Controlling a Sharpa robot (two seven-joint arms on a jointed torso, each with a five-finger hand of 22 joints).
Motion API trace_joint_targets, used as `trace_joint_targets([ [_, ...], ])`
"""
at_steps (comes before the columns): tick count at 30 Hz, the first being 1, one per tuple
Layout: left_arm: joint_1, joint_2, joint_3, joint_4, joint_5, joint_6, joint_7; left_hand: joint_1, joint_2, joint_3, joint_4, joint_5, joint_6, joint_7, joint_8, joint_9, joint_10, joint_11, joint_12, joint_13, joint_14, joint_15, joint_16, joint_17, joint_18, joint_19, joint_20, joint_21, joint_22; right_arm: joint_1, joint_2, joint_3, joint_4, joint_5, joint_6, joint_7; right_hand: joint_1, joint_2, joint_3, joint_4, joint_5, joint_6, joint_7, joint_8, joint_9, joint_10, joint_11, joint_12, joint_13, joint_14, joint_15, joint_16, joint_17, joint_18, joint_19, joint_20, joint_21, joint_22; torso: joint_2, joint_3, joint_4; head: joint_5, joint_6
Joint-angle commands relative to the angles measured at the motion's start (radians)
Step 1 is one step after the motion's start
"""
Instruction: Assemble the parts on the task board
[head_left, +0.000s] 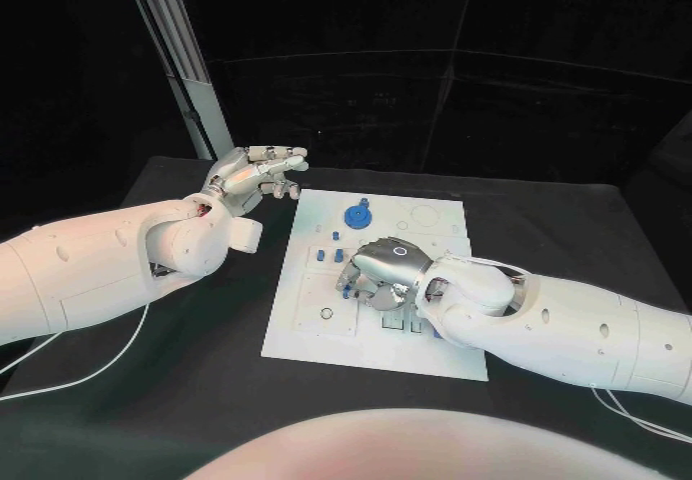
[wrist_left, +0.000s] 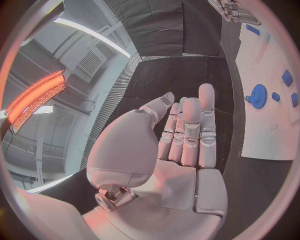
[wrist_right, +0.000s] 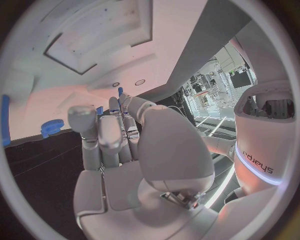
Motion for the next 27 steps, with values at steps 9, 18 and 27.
trace_joint_targets([
  [9,0.001,0.001,0.000,-0.002,0.002,0.016,0.001,-0.004,-0.004,-0.007,-0.001,-0.003,-0.008,0.001,0.004,-0.001,-0.008,-0.001,0.007,0.000,-0.005,-0.002,-0.001,-0.002,0.013,0.006,0.000,-0.007,-0.002,-0.001,0.004,0.000,-0.003,-0.059,0.001,-0.047,-0.009,-0.006,0.004,-0.001,0.004,0.001,0.005,-0.003,0.001,0.005,0.003,0.000,0.001,0.016,-0.004,0.003,-0.002,-0.017,-0.008,0.001,0.003,0.000,0.000,-0.0007,0.0001,0.000,-0.005],
  [18,0.001,0.000,0.000,-0.003,0.002,0.019,-0.001,-0.004,-0.004,-0.007,-0.001,-0.003,-0.008,0.001,0.004,-0.001,-0.008,-0.001,0.007,0.000,-0.005,-0.002,-0.001,-0.002,0.013,0.006,0.000,-0.007,-0.002,-0.002,0.014,0.000,-0.007,-0.070,0.028,-0.054,-0.009,-0.006,0.004,-0.001,0.003,0.001,0.005,-0.003,0.001,0.005,0.003,0.001,0.002,0.016,-0.004,0.004,-0.001,-0.017,-0.009,0.001,0.004,0.000,0.000,-0.0006,0.0000,0.001,-0.007],
  [27,0.001,-0.001,0.000,-0.003,0.002,0.021,-0.004,-0.004,-0.004,-0.007,-0.001,-0.003,-0.008,0.001,0.004,-0.001,-0.008,-0.001,0.007,0.000,-0.005,-0.002,-0.001,-0.002,0.013,0.006,0.000,-0.007,-0.002,-0.002,0.023,0.000,-0.006,-0.070,0.050,-0.051,-0.009,-0.007,0.004,-0.002,0.003,0.001,0.005,-0.003,0.001,0.006,0.003,0.001,0.002,0.016,-0.003,0.004,-0.001,-0.016,-0.009,0.001,0.003,-0.001,0.000,-0.0006,-0.0002,0.003,-0.010],
])
